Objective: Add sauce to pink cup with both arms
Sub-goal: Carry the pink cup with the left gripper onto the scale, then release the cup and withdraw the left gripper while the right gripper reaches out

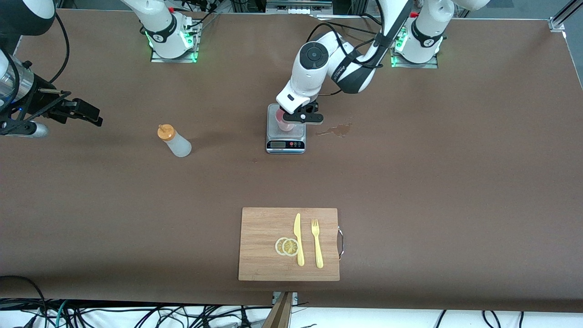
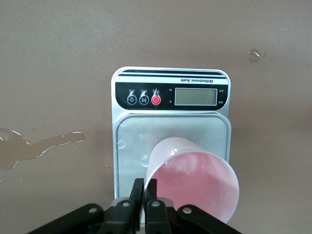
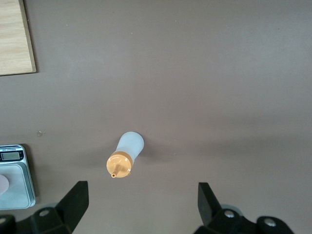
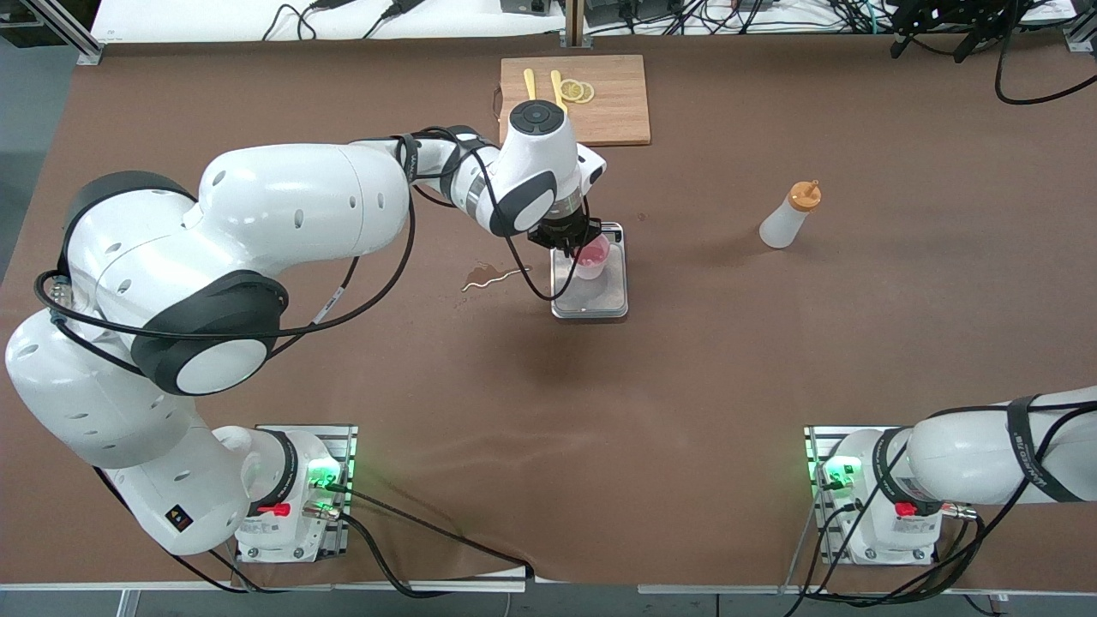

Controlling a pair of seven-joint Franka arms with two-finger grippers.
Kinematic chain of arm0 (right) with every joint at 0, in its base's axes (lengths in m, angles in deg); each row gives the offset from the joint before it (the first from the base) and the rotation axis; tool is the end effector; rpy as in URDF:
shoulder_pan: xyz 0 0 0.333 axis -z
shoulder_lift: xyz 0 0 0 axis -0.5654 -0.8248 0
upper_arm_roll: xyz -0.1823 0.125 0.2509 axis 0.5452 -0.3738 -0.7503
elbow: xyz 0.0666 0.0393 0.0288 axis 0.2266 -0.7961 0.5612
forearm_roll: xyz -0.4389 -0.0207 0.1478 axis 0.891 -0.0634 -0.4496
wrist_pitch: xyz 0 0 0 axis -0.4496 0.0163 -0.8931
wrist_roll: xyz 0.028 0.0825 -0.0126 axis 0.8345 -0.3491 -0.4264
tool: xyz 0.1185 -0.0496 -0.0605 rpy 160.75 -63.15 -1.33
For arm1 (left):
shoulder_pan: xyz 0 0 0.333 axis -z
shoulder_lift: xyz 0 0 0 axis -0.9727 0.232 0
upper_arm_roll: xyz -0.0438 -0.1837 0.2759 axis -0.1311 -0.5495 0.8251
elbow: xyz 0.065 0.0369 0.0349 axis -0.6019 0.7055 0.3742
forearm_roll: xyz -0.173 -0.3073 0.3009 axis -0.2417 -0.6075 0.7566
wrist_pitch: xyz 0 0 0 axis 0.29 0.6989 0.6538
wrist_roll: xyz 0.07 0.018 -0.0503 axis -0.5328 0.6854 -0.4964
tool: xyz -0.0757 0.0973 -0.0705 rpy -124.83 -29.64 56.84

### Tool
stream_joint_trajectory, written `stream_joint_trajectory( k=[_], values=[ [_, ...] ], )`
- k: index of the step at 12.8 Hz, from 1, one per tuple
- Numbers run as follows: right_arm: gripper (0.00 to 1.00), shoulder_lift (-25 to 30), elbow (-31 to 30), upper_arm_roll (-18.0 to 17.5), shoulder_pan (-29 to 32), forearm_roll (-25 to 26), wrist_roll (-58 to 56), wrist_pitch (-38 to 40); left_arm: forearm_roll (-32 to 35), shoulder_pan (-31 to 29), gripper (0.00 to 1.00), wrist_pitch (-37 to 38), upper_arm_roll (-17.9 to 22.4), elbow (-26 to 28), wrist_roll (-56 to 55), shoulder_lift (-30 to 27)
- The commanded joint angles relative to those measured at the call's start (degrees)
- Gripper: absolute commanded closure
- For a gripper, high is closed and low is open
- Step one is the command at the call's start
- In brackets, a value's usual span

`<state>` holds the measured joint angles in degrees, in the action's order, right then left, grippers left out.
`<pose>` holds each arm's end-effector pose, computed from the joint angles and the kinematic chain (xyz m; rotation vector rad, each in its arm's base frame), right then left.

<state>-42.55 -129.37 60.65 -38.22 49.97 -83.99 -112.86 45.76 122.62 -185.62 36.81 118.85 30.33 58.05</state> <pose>0.6346 0.0185 0.5352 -3.1072 0.1268 0.0667 0.4325 -0.5365 0.2103 2.9992 0.0633 -0.1230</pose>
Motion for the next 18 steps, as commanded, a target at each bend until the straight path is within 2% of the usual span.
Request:
stream_joint_trajectory(
  k=[1, 3, 6, 7, 10, 13, 15, 18],
  values=[
    [0.01, -0.06, 0.82, -0.36, 0.02, -0.99, -1.08, 0.96, -0.49, -0.33, 0.0, -0.29, 0.36, 0.23, -0.44, -1.76],
    [0.0, -0.15, 0.82, -0.62, 0.01, -0.99, -0.82, 2.18, -1.28, -1.82, 0.0, 4.86, 0.45, -2.65, -0.26, -3.43],
    [0.0, -0.15, 0.56, -1.06, -1.48, -0.99, -0.99, 4.12, -2.43, -5.15, 0.0, 18.92, 1.24, -12.21, 0.01, -3.87],
    [0.01, -0.24, 0.64, -1.06, -1.65, -0.81, -2.21, 3.95, -2.25, -6.29, 0.0, 22.18, 2.2, -15.21, 0.01, -4.31],
    [0.0, -0.41, 0.64, -0.97, -1.66, -0.99, -9.05, 4.3, -1.72, -7.01, 0.0, 31.67, 8.95, -23.47, 0.36, -4.84],
    [0.0, -2.43, 0.38, -0.62, -1.39, -1.07, -22.3, 4.74, -1.63, -11.04, 0.0, 38.19, 13.44, -26.74, 11.21, -6.51],
    [0.0, -4.01, 0.38, -0.27, -0.87, -2.47, -32.94, 6.84, -1.55, -14.37, 0.0, 40.57, 16.35, -26.93, 20.27, -8.09],
    [0.0, -6.12, 0.03, 0.52, 1.76, -6.26, -47.68, 7.12, -1.55, -24.9, 0.0, 42.85, 15.83, -27.01, 22.06, -10.46]
  ],
)
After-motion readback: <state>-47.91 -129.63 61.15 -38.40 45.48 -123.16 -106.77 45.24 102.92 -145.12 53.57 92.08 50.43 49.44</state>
